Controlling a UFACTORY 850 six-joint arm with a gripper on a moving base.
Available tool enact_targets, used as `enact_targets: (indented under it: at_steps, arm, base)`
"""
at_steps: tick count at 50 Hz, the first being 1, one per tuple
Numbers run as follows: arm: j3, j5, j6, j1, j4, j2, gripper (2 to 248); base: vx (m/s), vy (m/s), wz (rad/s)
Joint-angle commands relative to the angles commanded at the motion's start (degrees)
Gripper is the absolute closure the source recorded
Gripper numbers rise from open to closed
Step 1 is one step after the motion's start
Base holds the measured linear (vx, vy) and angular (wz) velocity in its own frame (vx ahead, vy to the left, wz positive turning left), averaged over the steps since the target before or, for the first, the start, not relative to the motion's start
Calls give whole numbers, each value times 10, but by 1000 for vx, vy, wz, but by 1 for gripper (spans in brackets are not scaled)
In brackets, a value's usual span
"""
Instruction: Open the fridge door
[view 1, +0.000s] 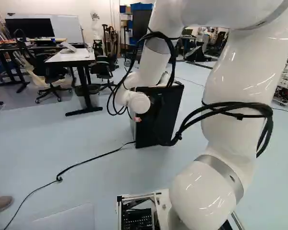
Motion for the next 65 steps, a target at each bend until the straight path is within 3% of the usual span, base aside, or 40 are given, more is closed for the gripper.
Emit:
enact_targets:
  at_steps: [35, 65]
  arm:
    - [-85, 0, 0, 43, 112, -79, 3]
    - [-187, 4, 0, 46, 202, -184, 3]
  base:
    - [0, 0, 0]
    - [0, 0, 0]
